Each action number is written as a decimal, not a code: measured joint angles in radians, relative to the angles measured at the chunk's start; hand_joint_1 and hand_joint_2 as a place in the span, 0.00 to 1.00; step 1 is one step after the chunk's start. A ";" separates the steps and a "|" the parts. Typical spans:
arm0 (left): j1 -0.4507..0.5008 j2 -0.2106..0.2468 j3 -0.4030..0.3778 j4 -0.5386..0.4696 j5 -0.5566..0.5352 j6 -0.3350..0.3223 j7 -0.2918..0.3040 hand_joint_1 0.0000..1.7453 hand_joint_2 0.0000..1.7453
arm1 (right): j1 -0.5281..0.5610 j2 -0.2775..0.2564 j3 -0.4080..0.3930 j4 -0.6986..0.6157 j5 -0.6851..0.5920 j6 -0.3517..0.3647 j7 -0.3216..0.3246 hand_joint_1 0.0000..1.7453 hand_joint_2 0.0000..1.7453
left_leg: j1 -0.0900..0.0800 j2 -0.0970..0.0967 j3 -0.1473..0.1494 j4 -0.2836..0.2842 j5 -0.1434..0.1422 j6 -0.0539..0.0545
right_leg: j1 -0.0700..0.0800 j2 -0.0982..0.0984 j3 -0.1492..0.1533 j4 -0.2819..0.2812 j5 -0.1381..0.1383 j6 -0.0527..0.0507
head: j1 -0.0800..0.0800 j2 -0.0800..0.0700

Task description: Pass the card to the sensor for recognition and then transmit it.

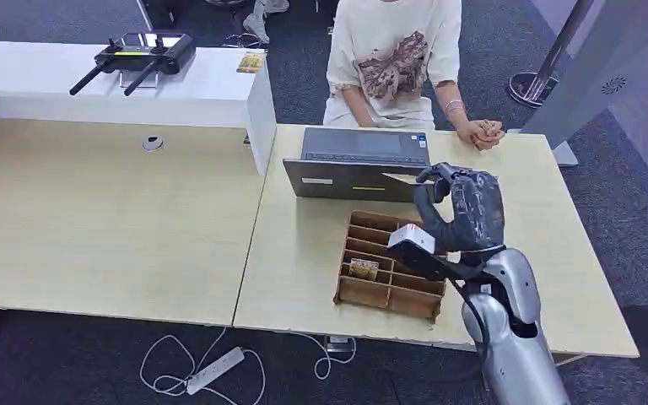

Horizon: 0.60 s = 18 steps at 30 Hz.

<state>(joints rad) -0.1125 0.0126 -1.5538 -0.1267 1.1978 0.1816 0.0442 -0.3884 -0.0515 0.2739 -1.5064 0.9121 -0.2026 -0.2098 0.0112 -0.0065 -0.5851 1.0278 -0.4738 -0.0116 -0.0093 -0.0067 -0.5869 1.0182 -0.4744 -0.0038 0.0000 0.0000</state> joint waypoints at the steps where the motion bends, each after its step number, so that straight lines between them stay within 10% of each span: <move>1: 0.000 0.000 0.000 0.000 -0.002 0.000 0.000 0.00 0.00 | -0.011 0.000 0.002 0.006 0.000 -0.002 0.000 1.00 1.00 | 0.000 0.000 0.000 0.000 0.000 0.000 | 0.000 0.000 0.000 0.000 0.000 0.000 | 0.000 0.000; 18: 0.000 0.000 0.000 0.000 -0.052 0.004 -0.013 0.00 0.00 | -0.212 -0.016 0.003 0.166 0.065 -0.018 0.061 1.00 1.00 | 0.000 0.000 0.000 0.000 0.001 0.000 | 0.000 0.000 0.000 0.000 0.001 0.000 | 0.000 0.000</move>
<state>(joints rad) -0.1125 0.0126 -1.5537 -0.1267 1.1459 0.1854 0.0317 -0.6001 -0.0671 0.2766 -1.3404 0.9774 -0.2209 -0.1487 0.0112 -0.0065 -0.5851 1.0279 -0.4733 -0.0121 -0.0093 -0.0066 -0.5870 1.0185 -0.4738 -0.0042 0.0000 0.0000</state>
